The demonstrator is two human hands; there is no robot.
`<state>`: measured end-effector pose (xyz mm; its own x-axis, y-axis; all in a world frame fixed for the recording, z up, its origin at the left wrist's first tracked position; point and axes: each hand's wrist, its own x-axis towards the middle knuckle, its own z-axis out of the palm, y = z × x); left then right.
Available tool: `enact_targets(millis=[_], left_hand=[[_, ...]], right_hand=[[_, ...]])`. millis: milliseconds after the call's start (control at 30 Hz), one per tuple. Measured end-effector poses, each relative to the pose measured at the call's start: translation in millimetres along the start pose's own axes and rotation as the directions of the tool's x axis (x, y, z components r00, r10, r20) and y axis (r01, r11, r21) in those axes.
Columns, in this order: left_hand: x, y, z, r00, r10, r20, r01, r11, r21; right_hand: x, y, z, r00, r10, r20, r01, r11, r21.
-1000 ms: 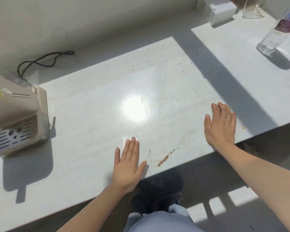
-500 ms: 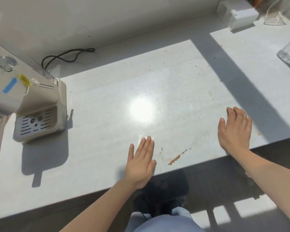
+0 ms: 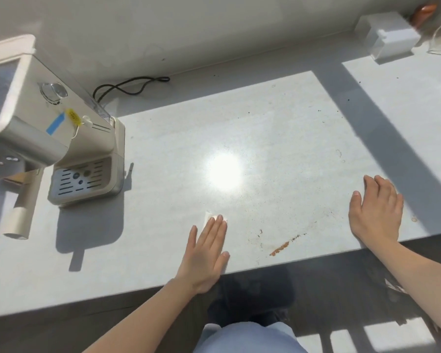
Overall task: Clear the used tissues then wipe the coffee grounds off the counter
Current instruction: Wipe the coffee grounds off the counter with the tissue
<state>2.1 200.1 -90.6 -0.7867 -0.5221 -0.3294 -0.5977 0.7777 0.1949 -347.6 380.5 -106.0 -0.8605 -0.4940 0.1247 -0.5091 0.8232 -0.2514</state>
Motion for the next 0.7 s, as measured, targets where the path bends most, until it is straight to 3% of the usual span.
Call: enact_targets(millis=[100, 167, 233, 367, 433, 533, 633, 700], left_hand=[[-17.4, -75.5, -19.8, 0.964, -0.265, -0.003, 0.265, 0.963, -0.052], [-16.8, -85.3, -26.5, 0.948, -0.315, 0.046, 0.316, 0.948, -0.020], [-4.4, -48.0, -20.2, 0.971, -0.233, 0.057, 0.235, 0.972, -0.029], [11.7, 39.3, 4.2, 0.995, 0.090, 0.052, -0.087, 0.995, -0.057], [6.8, 25.6, 0.9, 0.994, 0.100, 0.051, -0.100, 0.995, -0.001], [-20.8, -49.6, -8.8, 0.992, -0.124, 0.005, 0.124, 0.992, -0.021], [-61.3, -124.2, -11.6, 0.888, -0.460, 0.005, 0.457, 0.882, -0.110], [-73.4, -155.6, -12.2, 0.813, -0.582, 0.015, 0.580, 0.807, -0.116]], right_hand=[[-0.4, -1.7, 0.5, 1.000, 0.003, 0.001, -0.003, 1.000, 0.008], [-0.4, -3.9, 0.4, 1.000, 0.017, 0.004, -0.017, 1.000, -0.011], [-0.2, -3.6, 0.9, 1.000, 0.019, 0.013, -0.019, 1.000, -0.001], [-1.0, -0.2, 2.5, 1.000, 0.012, 0.002, -0.012, 1.000, 0.018], [-1.2, 1.4, 2.9, 1.000, 0.005, 0.007, -0.005, 1.000, 0.018], [0.5, 2.2, 2.6, 1.000, 0.001, -0.010, -0.001, 1.000, 0.027], [-2.3, -0.3, 1.4, 1.000, 0.002, -0.010, -0.001, 1.000, 0.023], [-0.6, -1.6, -1.3, 1.000, 0.006, -0.004, -0.006, 1.000, 0.027]])
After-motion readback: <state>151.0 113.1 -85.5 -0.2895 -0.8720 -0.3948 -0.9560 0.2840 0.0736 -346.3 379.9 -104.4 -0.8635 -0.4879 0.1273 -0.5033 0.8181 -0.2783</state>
